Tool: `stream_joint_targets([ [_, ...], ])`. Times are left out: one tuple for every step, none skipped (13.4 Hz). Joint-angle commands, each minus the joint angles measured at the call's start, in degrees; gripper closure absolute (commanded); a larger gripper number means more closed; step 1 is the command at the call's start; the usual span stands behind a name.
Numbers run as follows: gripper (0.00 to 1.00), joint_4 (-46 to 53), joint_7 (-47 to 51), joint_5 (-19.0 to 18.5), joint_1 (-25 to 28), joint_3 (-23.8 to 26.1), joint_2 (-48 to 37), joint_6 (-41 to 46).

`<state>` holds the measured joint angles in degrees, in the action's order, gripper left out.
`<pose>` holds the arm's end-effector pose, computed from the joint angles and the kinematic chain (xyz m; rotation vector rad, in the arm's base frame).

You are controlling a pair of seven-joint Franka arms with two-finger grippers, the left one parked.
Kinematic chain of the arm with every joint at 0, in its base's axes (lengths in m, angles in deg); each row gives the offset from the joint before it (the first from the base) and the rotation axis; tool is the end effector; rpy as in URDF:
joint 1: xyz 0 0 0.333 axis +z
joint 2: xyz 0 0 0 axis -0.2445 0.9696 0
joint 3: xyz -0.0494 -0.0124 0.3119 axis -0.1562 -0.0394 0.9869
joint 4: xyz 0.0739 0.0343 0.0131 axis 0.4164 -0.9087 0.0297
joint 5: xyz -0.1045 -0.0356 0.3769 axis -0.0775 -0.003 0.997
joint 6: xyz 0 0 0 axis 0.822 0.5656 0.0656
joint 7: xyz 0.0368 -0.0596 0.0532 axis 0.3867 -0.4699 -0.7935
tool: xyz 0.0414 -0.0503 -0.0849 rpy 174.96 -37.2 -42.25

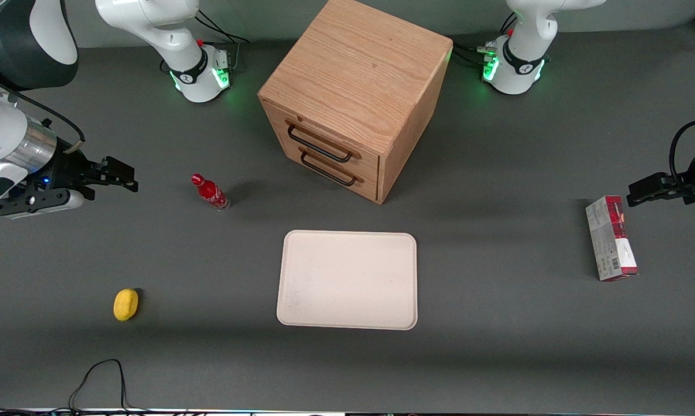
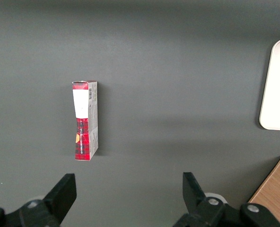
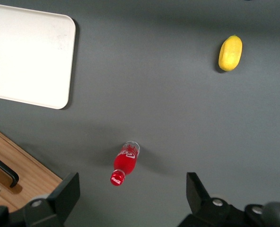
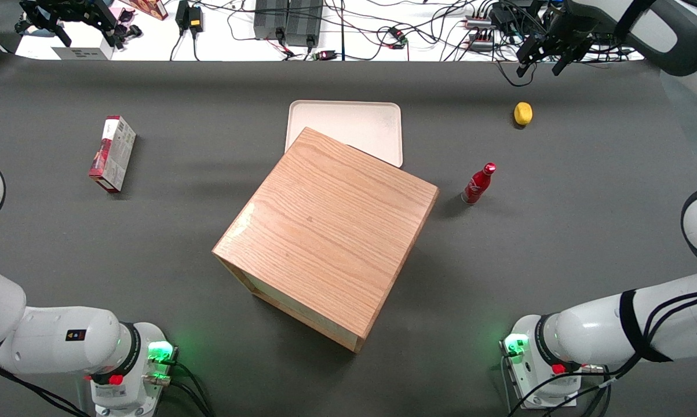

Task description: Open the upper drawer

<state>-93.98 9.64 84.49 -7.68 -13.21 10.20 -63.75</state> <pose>0.5640 0.0452 0.5542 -3.0642 -0.1693 0.0331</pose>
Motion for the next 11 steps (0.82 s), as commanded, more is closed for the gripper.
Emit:
stream_joint_targets([
  [0.00, 2.0, -0.7, 0.7, 0.7, -1.2, 0.9, 1.6],
  [0.00, 2.2, -1.2, 0.7, 0.6, -1.3, 0.9, 1.5],
  [0.00, 3.6, -1.2, 0.8, 0.4, -1.3, 1.4, 1.8],
  [0.00, 4.4, -1.4, 0.7, 0.5, -1.3, 2.0, 3.6],
  [0.00, 4.9, -1.3, 0.7, 0.6, -1.2, 2.1, 4.8],
  [0.00, 4.9, -1.1, 0.8, 0.7, -1.1, 2.1, 5.4],
  [0.00, 5.1, -1.2, 0.8, 0.8, -0.8, 2.2, 5.4],
  [0.00, 5.0, -1.4, 0.9, 1.0, -0.8, 2.3, 5.4],
  [0.00, 5.6, -1.3, 0.9, 2.0, -0.8, 3.0, 5.4],
  [0.00, 8.0, -1.4, 0.9, 2.8, -0.8, 4.9, 5.7],
  [0.00, 10.0, -1.4, 0.9, 3.2, -0.8, 6.2, 7.0],
])
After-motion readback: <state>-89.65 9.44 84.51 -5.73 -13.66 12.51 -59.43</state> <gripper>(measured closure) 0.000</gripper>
